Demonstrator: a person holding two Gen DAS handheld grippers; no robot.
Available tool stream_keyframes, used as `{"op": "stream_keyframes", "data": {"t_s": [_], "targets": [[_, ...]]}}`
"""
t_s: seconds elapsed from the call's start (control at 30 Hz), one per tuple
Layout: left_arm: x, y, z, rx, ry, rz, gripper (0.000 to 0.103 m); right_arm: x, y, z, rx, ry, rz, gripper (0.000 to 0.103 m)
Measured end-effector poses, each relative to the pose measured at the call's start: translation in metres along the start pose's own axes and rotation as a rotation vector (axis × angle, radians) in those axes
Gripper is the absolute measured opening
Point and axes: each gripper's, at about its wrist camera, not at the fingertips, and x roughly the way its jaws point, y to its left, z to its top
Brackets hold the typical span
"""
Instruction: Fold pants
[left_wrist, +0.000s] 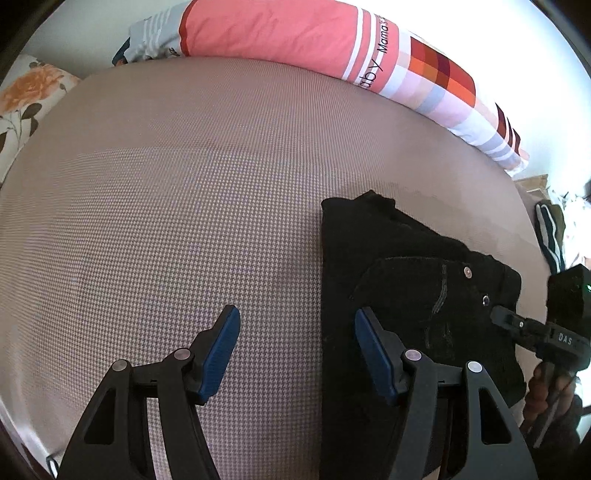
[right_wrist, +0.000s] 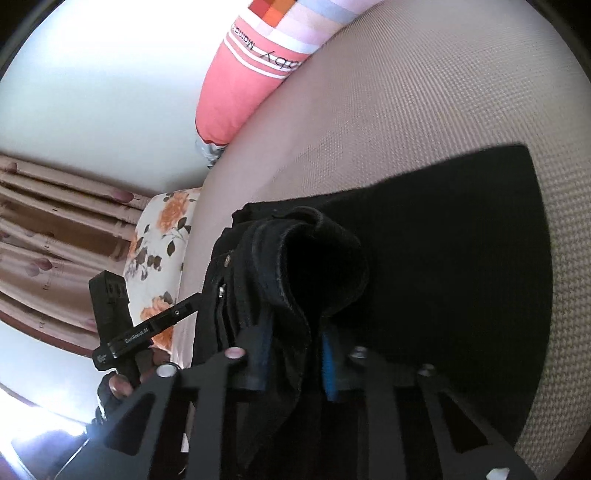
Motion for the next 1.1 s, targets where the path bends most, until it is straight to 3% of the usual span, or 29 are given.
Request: {"op": "stream_keyframes", "data": {"t_s": [0.27,0.4,0.53,0.63,0.77,1.1], "targets": [[0.001,-0.016,0.006,0.011,-0.015,-0.029,0.065,-0.052,0.039,0.006,-0.068,-0.127,-0.081,0.010],[0.001,-0.037,0.009,0.059,-0.025,-0.051,0.065,-0.077,0.017,0.008,-0.012,-0.185,-0.141,0.010],[0.007,-0.054,0.008,0.096,-0.027,-0.061,0.065,-0.074,-0.028,0.001,0.112,-0.178,-0.218,0.010],[0.018,-0.062,0.006,0.116,-0.012,-0.059,0.065,-0.068,-0.049,-0.004,0.171,-0.185,-0.183,0.010],[0.036,-0.066,0.003,0.136,0.021,-0.028,0.065,-0.069,-0.036,-0.001,0.115,-0.168,-0.249,0.022],[0.029,-0.078,-0.017,0.175,0.016,-0.013,0.065,-0.084,0.010,-0.034,-0.030,-0.141,-0.409,0.023]]}}
